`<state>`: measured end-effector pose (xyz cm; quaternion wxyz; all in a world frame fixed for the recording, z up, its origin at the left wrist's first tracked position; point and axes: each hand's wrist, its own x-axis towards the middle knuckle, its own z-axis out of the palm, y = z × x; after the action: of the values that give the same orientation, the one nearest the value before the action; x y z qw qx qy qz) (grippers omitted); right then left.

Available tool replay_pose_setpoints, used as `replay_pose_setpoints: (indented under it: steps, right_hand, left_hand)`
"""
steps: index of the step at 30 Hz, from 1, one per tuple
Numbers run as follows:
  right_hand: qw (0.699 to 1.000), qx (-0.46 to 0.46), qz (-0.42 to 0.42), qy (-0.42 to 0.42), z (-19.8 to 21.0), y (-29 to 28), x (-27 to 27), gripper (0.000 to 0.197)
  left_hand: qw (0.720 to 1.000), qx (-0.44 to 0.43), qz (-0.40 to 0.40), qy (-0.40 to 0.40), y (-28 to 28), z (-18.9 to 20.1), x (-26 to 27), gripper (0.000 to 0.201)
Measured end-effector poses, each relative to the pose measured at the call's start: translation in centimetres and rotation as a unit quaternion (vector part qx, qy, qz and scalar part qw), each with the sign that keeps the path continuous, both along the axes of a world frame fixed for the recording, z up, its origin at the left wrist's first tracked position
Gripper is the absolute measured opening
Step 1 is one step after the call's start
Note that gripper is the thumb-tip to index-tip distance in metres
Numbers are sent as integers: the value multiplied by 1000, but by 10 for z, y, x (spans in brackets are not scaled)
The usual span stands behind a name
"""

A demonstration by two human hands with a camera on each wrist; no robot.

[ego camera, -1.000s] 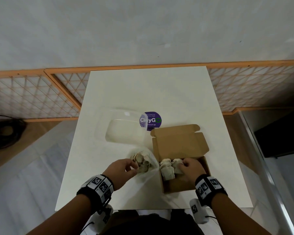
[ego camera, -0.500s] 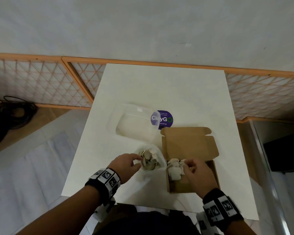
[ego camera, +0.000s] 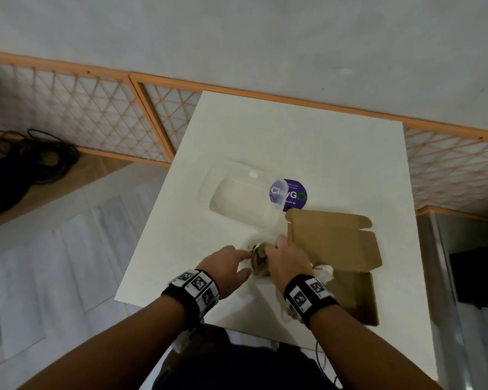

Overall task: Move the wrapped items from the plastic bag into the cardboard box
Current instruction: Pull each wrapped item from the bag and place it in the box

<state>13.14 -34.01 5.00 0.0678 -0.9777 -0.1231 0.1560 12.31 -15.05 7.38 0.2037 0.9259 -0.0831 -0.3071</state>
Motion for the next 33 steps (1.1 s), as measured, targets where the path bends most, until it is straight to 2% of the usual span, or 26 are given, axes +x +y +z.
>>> replay_pose_setpoints:
  steps: [4, 7, 12, 18, 21, 24, 26, 29, 31, 33]
  right_hand:
    - [1000, 11, -24, 13, 6, -2, 4, 13]
    - [992, 98, -73, 28, 24, -12, 3, 21]
    - [964, 248, -96, -7, 69, -31, -9, 12]
    - [939, 332, -83, -24, 112, -42, -15, 10]
    - [933, 352, -72, -34, 128, -44, -17, 11]
    - [928, 365, -74, -16, 143, -45, -20, 10]
    - [917, 390, -83, -9, 154, -45, -21, 11]
    - [879, 461, -122, 24, 170, -45, -22, 16]
    - [860, 484, -154, 44, 180, -48, -21, 17]
    - [851, 490, -177, 69, 188, -53, -19, 17]
  left_hand:
    - [1000, 0, 2, -2, 2, 0, 2, 52]
    - [1000, 1, 4, -5, 5, 0, 4, 51]
    - [1000, -5, 13, 3, 7, 1, 6, 50]
    - [1000, -15, -13, -4, 6, 30, 7, 62]
    - [997, -56, -19, -44, 1, 55, 10, 74]
    - [986, -147, -22, -72, -12, 85, 13, 79]
    - [972, -218, -23, -80, -25, 104, 15, 70]
    - [944, -320, -17, -80, -40, 122, 16, 38]
    - [936, -341, -3, -82, -43, 131, 18, 26]
    - [936, -340, -3, -90, -42, 136, 19, 24]
